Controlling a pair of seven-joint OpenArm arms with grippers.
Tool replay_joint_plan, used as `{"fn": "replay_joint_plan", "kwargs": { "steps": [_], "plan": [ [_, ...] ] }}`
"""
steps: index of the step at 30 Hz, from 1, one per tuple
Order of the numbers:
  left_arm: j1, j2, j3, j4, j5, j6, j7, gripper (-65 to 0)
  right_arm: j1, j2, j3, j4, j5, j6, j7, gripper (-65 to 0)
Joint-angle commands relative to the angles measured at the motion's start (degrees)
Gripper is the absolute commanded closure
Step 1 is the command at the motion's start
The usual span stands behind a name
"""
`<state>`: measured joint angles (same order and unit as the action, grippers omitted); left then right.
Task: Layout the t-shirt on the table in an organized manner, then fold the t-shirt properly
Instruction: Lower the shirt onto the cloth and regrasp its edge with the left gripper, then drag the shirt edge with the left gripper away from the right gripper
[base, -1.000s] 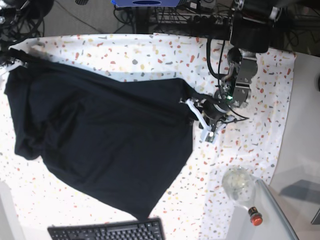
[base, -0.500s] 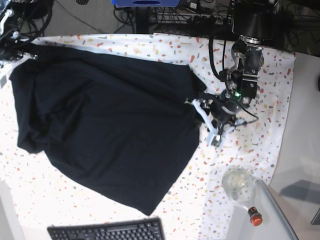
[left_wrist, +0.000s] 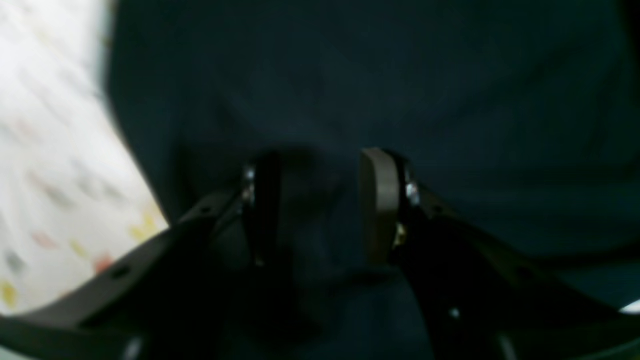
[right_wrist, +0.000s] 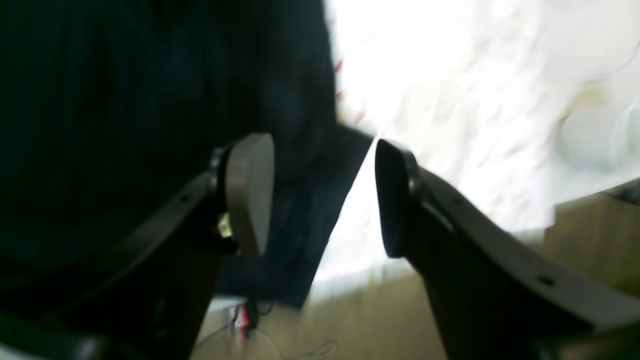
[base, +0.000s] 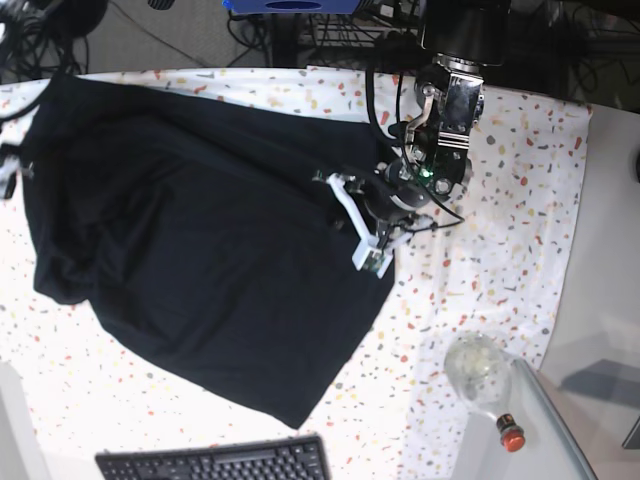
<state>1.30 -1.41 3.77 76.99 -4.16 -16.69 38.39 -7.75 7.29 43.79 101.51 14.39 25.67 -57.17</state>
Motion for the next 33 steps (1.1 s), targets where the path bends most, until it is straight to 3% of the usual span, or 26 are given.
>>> {"fn": "replay_joint_plan", "kwargs": {
  "steps": [1, 7, 10, 13, 17, 20, 22, 26, 33],
  "plan": [
    [-1.17, -0.39, -0.74, -0.38, -0.1, 0.2, -1.42, -25.0, 3.48, 2.86, -1.55, -3.89, 0.68, 0.22, 2.27, -33.8],
    [-0.47, -4.96, -1.88, -3.45, -0.19, 0.2, -4.85, -25.0, 18.61, 13.06, -13.86, -35.71, 0.68, 0.22, 14.22, -33.5],
    [0.41, -6.72, -1.97, -3.36, -0.19, 0.2, -5.03, -25.0, 24.23, 14.91, -20.63, -48.64, -0.55, 0.13, 18.88, -33.5],
    [0.77, -8.04, -1.97, -3.45, -0.28, 0.2, -5.03, -25.0, 26.87, 14.47, -24.23, -54.88, -5.03, -0.75, 22.93, -33.5],
    [1.56, -8.66, -5.75, -3.45, -0.28, 0.2, -5.03, -25.0, 27.13, 11.48, -24.76, -56.99, -10.48, -6.2, 26.09, -33.6],
    [1.56, -8.74, -9.62, -3.45, -0.19, 0.2, -5.03, -25.0, 26.69, 9.9, -24.93, -56.99, -11.45, -7.87, 26.53, -32.7],
    [1.56, -8.83, -11.73, -3.45, -0.19, 0.2, -5.03, -25.0, 26.61, 9.63, -24.93, -56.99, -11.45, -7.96, 26.62, -26.3],
    [1.73, -10.59, -13.05, -3.45, -0.19, 0.2, -5.12, -25.0, 26.61, 9.19, -25.02, -56.99, -11.45, -7.87, 26.62, 0.0],
    [2.17, -11.82, -13.48, -3.36, -0.19, 0.2, -5.2, -25.0, 30.3, 5.33, -29.59, -56.99, -11.45, -7.96, 26.79, 0.0]
  ]
}}
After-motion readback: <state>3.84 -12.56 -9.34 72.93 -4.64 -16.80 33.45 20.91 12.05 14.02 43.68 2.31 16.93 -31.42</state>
